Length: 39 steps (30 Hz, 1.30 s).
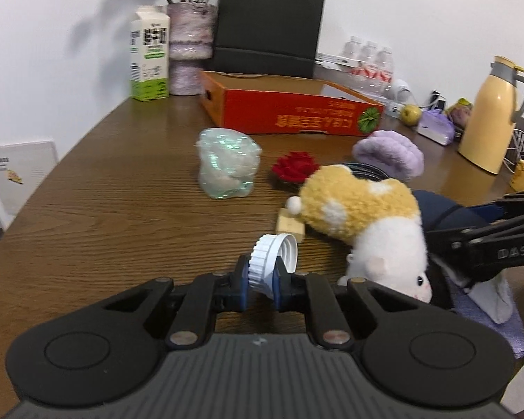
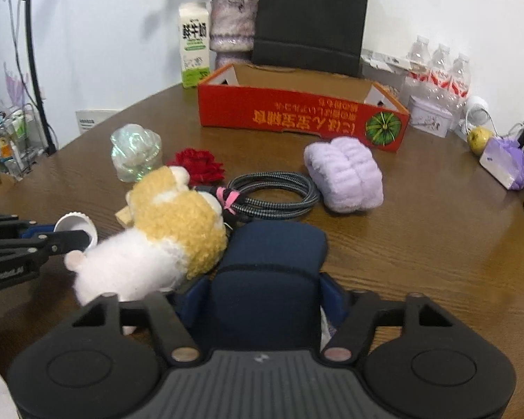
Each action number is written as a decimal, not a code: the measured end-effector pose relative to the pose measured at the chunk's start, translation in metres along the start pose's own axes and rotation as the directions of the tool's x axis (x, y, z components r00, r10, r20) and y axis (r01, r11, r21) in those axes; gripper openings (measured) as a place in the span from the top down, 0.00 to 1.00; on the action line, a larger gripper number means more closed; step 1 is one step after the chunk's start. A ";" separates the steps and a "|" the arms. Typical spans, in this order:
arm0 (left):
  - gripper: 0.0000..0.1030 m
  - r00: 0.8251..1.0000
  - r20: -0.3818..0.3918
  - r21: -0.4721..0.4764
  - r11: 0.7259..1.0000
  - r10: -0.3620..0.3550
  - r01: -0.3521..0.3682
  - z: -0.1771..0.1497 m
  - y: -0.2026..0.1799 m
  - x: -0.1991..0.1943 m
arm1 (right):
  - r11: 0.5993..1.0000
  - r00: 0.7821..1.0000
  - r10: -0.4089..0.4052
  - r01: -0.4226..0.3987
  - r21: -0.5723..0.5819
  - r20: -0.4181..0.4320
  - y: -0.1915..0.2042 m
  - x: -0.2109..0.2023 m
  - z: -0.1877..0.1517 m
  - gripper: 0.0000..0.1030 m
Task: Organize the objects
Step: 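Grasp the white bottle cap with the left tool while the right tool grasps the navy case, then carry the cap in the left tool and the navy case in the right tool to the cardboard box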
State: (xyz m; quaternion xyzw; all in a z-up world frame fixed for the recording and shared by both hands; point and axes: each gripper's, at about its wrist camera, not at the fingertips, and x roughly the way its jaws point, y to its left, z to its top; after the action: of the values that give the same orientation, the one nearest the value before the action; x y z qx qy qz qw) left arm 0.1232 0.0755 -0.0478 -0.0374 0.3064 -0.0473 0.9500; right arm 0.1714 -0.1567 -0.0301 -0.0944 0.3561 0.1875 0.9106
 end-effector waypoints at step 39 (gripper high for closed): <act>0.86 0.995 0.088 0.004 0.998 0.055 -0.056 0.023 -0.040 -0.028 | 0.999 0.989 0.031 -0.030 -0.012 0.147 -0.048 -0.034 -0.013 0.40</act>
State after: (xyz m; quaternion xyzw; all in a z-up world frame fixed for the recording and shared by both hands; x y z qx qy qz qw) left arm 0.1113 0.0395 -0.0094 -0.0279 0.2650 -0.0201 0.9636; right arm 0.1598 -0.2143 -0.0143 -0.0794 0.2882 0.2098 0.9309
